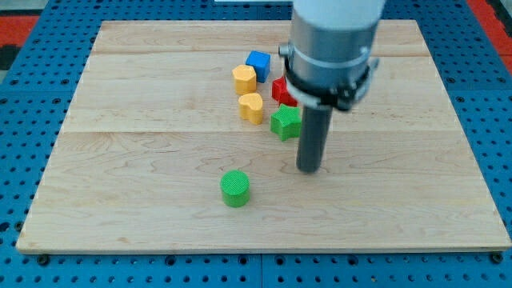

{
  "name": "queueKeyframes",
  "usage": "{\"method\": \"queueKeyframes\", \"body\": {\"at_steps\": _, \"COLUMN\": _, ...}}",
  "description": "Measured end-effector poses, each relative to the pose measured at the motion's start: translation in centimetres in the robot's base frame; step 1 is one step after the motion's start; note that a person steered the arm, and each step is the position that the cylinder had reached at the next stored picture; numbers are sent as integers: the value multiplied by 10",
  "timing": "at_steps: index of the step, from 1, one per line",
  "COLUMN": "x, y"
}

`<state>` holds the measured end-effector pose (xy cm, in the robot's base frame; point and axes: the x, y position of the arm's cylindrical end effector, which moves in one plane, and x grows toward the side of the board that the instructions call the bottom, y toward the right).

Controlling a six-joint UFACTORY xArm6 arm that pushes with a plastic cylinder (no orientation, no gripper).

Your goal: Push the green circle diagonal to the red star

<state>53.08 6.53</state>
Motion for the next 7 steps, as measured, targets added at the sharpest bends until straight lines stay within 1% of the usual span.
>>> {"method": "queueKeyframes", "body": {"at_steps": 1, "x": 60, "y": 7}}
{"method": "queueKeyframes", "body": {"at_steps": 2, "x": 86, "y": -97}}
{"method": "queueKeyframes", "body": {"at_steps": 3, "x": 59, "y": -140}}
{"method": "queueKeyframes", "body": {"at_steps": 4, "x": 17, "y": -112}}
{"method": "queueKeyframes", "body": {"at_steps": 5, "x": -6, "y": -59}}
{"method": "queueKeyframes", "body": {"at_steps": 6, "x": -12, "y": 27}}
{"method": "queueKeyframes", "body": {"at_steps": 7, "x": -35, "y": 60}}
